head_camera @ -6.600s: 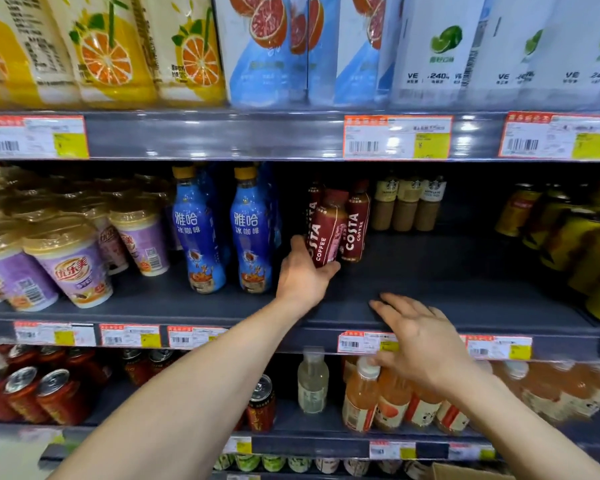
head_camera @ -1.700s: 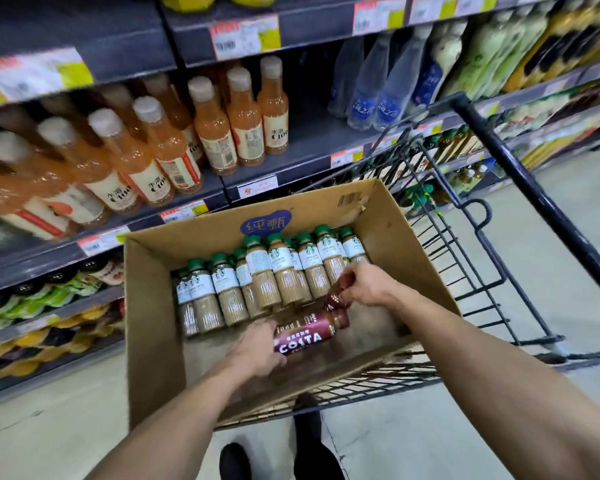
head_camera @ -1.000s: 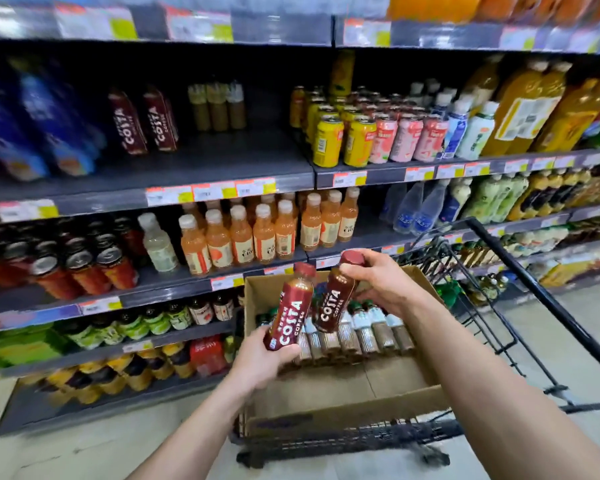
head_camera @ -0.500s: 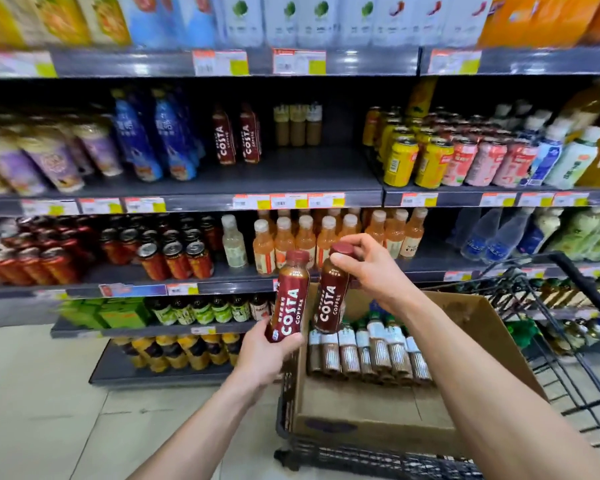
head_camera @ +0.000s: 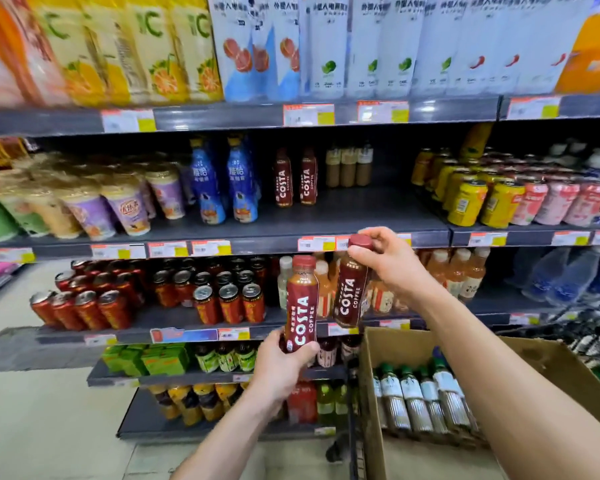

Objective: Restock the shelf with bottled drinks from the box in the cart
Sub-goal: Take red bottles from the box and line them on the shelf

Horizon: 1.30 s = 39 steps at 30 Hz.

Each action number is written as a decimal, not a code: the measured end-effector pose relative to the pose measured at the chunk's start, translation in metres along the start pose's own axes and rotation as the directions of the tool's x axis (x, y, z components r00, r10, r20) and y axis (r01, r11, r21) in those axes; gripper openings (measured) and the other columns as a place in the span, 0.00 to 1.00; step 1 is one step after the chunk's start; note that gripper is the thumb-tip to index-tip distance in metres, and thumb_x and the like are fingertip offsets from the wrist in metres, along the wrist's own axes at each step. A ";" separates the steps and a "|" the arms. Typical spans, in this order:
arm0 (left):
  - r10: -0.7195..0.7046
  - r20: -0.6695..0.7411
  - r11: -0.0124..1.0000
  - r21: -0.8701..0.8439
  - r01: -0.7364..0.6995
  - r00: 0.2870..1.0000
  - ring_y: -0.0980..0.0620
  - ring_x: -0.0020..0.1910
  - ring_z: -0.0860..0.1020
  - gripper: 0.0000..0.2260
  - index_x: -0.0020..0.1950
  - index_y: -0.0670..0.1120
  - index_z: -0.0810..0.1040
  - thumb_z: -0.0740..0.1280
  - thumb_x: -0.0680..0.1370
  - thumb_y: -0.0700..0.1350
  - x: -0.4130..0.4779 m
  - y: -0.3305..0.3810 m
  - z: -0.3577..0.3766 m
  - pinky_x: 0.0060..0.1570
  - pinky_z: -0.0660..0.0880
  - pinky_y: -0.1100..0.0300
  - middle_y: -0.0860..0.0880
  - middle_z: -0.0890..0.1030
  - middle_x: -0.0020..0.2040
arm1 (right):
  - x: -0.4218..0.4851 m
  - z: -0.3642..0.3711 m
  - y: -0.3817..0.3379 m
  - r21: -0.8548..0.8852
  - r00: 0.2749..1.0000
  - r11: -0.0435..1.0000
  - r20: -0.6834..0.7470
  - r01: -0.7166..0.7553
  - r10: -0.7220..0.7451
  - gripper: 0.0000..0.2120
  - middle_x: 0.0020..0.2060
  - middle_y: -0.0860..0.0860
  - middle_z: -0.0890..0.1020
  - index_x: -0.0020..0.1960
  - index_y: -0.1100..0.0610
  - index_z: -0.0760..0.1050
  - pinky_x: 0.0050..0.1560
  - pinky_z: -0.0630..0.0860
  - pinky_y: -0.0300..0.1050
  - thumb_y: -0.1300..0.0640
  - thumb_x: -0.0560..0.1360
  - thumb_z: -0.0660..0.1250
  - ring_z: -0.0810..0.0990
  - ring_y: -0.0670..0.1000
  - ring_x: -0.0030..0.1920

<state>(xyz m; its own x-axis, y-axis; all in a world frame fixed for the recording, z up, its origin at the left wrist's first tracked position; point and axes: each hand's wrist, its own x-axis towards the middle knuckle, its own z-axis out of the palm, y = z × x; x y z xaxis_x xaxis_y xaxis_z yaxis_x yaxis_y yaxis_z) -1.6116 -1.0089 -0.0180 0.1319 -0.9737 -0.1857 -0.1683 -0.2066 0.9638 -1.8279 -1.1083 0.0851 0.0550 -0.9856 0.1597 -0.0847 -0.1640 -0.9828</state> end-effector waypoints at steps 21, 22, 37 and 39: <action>0.225 -0.020 0.968 0.117 -0.221 0.974 0.59 0.49 0.79 0.20 0.58 0.54 0.75 0.77 0.71 0.54 0.154 0.085 -0.094 0.44 0.73 0.61 0.57 0.81 0.51 | 0.207 0.075 -0.059 -0.194 0.970 0.974 -0.184 0.121 -0.157 0.21 0.55 0.55 0.83 0.65 0.60 0.74 0.58 0.81 0.51 0.59 0.74 0.74 0.84 0.52 0.55; 0.228 -0.025 0.966 0.133 -0.223 0.973 0.58 0.49 0.79 0.20 0.58 0.55 0.75 0.77 0.70 0.55 0.160 0.086 -0.092 0.46 0.74 0.59 0.57 0.81 0.51 | 0.214 0.074 -0.058 -0.204 0.971 0.972 -0.184 0.117 -0.155 0.21 0.56 0.56 0.83 0.66 0.60 0.74 0.60 0.79 0.53 0.59 0.75 0.74 0.83 0.54 0.57; 0.327 -0.167 0.931 0.223 -0.288 0.930 0.57 0.51 0.79 0.25 0.65 0.54 0.74 0.74 0.71 0.59 0.233 0.106 -0.053 0.52 0.76 0.55 0.59 0.81 0.52 | 0.265 0.062 0.001 -0.183 0.985 0.980 -0.135 0.078 -0.104 0.21 0.52 0.45 0.85 0.62 0.53 0.76 0.55 0.79 0.44 0.51 0.71 0.78 0.84 0.46 0.52; 0.352 -0.174 0.919 0.249 -0.304 0.920 0.56 0.53 0.79 0.26 0.66 0.54 0.73 0.74 0.71 0.59 0.238 0.107 -0.051 0.54 0.76 0.53 0.58 0.80 0.53 | 0.250 0.061 0.024 -0.334 0.988 0.943 -0.148 -0.004 -0.048 0.28 0.52 0.45 0.84 0.62 0.52 0.75 0.54 0.77 0.43 0.45 0.67 0.80 0.83 0.47 0.53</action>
<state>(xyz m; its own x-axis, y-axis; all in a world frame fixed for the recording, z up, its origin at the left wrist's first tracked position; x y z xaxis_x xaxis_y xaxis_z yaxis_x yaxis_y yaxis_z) -1.5484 -1.2584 0.0508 0.2322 -0.9516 0.2013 -0.4384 0.0824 0.8950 -1.7554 -1.3562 0.0955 -0.0886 -0.9718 0.2186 -0.4123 -0.1640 -0.8962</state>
